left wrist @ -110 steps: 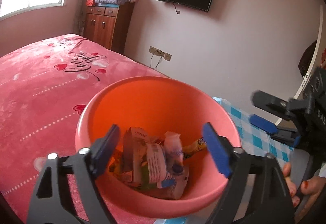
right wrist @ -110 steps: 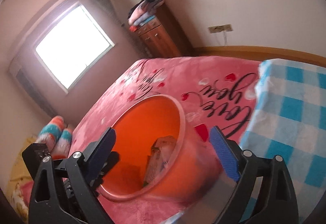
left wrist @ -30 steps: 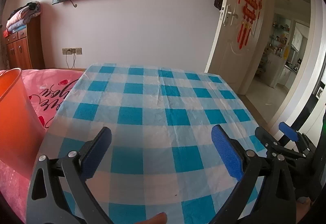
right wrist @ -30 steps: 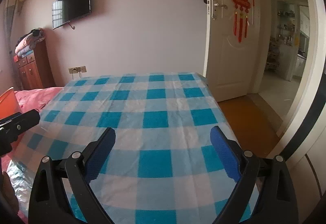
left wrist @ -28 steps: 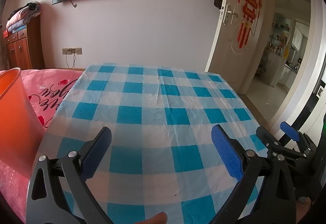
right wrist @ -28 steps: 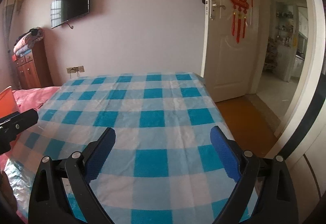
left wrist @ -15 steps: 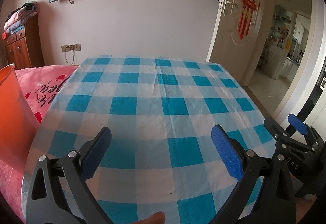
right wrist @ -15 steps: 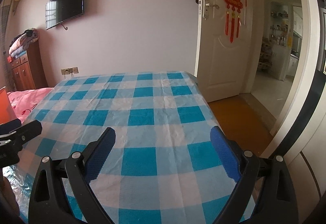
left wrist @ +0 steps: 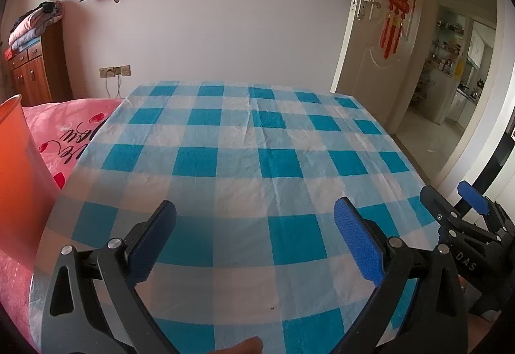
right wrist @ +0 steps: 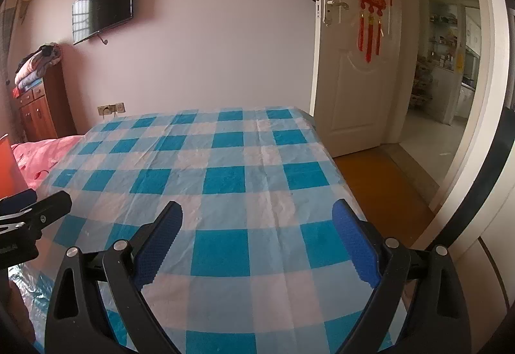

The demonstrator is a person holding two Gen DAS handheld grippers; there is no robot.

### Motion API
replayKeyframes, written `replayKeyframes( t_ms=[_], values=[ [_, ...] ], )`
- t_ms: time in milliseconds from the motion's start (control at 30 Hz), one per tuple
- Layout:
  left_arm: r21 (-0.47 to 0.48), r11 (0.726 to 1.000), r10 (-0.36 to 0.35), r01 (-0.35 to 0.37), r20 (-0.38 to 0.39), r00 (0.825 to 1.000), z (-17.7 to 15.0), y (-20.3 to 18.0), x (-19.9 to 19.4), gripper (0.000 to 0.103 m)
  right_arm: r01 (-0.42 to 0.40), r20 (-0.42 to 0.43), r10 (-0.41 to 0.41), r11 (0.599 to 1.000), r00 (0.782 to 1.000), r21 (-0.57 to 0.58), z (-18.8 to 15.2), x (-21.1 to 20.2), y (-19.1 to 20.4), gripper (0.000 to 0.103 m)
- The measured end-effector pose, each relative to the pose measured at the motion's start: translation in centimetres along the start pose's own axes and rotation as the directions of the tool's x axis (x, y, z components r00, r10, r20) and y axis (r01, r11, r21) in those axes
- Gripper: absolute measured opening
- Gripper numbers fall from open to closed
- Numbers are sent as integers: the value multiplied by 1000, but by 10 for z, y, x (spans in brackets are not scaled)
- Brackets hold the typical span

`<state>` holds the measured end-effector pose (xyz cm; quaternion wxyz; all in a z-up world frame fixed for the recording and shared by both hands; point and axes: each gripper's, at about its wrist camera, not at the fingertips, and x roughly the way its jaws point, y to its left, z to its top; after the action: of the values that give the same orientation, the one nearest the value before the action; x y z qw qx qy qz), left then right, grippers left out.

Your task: Collect trash

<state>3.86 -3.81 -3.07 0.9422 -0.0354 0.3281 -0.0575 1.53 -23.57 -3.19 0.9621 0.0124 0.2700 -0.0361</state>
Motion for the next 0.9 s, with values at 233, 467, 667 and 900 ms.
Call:
replayKeyframes(
  t_ms=[233,467,667,900],
  values=[
    [-7,1000,9,-9,-16,1000,-2,2,9,99,-9,-14,9,1000,1000,0,-2,6,3,93],
    [-8,1000,15,-15,-30,999,-4,2,21,99,-20,-39,21,1000,999,5,-3,16,5,93],
    [-6,1000,26,-26,-73,997,-5,0,39,99,-25,-86,26,1000,996,10,-1,33,6,93],
    [-6,999,40,-41,-139,990,-4,-2,67,99,-17,-178,20,1000,984,23,3,67,6,93]
  ],
)
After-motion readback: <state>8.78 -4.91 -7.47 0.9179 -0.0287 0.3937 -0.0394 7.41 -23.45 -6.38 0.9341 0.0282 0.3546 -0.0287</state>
